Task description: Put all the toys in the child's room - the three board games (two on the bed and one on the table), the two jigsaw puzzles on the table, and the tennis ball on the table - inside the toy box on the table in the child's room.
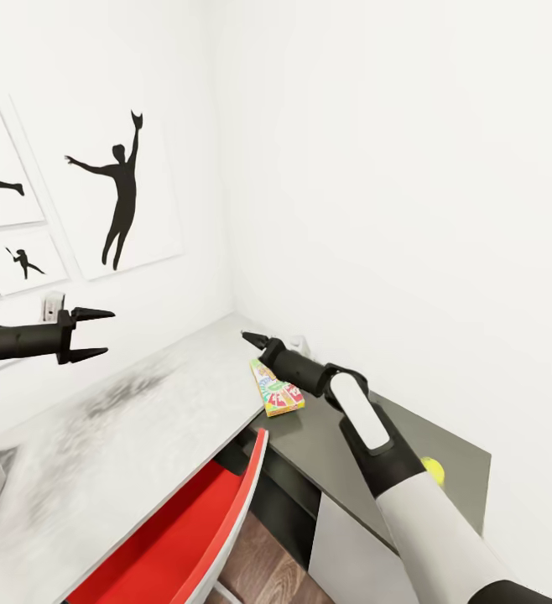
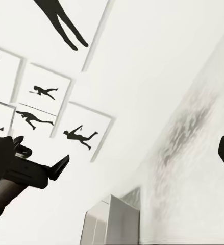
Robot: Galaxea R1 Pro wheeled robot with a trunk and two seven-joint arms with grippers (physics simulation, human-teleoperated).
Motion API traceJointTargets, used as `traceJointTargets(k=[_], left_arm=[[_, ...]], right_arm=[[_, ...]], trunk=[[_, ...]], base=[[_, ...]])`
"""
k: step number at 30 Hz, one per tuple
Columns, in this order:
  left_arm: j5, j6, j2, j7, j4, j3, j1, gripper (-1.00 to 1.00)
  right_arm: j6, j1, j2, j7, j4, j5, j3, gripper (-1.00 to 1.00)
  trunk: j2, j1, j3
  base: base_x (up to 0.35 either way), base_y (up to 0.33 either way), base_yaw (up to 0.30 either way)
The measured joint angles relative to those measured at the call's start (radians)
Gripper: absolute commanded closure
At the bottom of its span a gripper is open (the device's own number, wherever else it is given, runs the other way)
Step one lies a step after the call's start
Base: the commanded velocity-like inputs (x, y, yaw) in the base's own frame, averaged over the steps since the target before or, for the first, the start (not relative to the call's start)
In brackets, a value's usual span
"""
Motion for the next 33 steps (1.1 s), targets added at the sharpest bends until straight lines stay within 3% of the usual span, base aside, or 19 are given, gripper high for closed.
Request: traceJointTargets(k=[6,15,22,33], left_arm=[[0.001,0.0,-0.007,-0.003,0.002,-0.002,0.003,-1.0],[0.0,0.0,-0.01,-0.005,0.003,-0.002,0.024,-1.0],[0.0,0.0,-0.005,-0.007,0.003,0.0,0.032,-1.0],[0.002,0.0,-0.007,-0.007,0.003,-0.002,0.035,-1.0]], right_arm=[[-0.001,0.022,-0.025,0.044,0.006,-0.013,-0.009,-1.0],[-0.002,0.074,-0.041,0.203,0.013,-0.031,-0.042,-1.0],[0.006,0.091,-0.041,0.226,0.014,-0.034,-0.122,-1.0],[-0.002,0.13,-0.042,0.238,0.014,-0.03,-0.146,-1.0]], trunk=[[-0.042,0.023,-0.019],[-0.105,0.058,-0.047],[-0.155,0.084,-0.069],[-0.232,0.127,-0.104]], base=[[0.0,0.0,0.0],[0.0,0.0,0.0],[0.0,0.0,0.0],[0.0,0.0,0.0]])
